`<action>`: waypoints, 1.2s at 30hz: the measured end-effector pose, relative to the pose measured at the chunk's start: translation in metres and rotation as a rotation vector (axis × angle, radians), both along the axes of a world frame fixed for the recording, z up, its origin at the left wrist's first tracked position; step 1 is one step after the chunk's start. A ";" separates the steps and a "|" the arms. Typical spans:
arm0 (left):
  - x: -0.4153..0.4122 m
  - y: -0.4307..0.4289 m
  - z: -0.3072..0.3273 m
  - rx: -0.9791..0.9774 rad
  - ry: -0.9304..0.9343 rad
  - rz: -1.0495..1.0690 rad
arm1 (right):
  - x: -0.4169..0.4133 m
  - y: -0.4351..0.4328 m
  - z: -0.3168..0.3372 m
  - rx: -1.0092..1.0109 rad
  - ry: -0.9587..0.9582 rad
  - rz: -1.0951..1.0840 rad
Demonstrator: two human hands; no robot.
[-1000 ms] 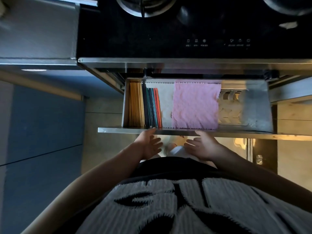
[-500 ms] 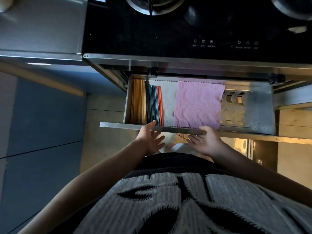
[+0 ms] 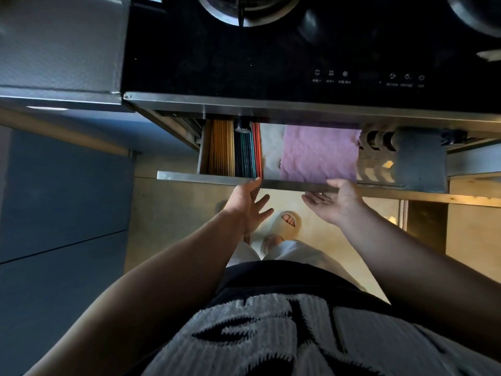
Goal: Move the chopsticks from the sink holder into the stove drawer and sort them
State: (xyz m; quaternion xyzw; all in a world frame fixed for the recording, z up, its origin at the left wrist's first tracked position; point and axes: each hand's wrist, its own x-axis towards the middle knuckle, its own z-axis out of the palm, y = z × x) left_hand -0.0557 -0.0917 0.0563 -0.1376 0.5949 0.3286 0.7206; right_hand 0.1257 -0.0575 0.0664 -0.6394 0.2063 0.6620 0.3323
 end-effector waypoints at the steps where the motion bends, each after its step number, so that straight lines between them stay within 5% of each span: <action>1: 0.002 0.005 -0.001 0.027 0.007 -0.002 | 0.000 0.006 0.000 0.017 0.000 -0.004; 29: 0.027 0.123 -0.024 0.146 0.162 -0.103 | -0.008 0.109 -0.020 0.246 0.032 -0.006; 36: 0.012 0.102 -0.031 0.164 0.199 -0.323 | -0.010 0.088 -0.018 0.257 -0.006 0.103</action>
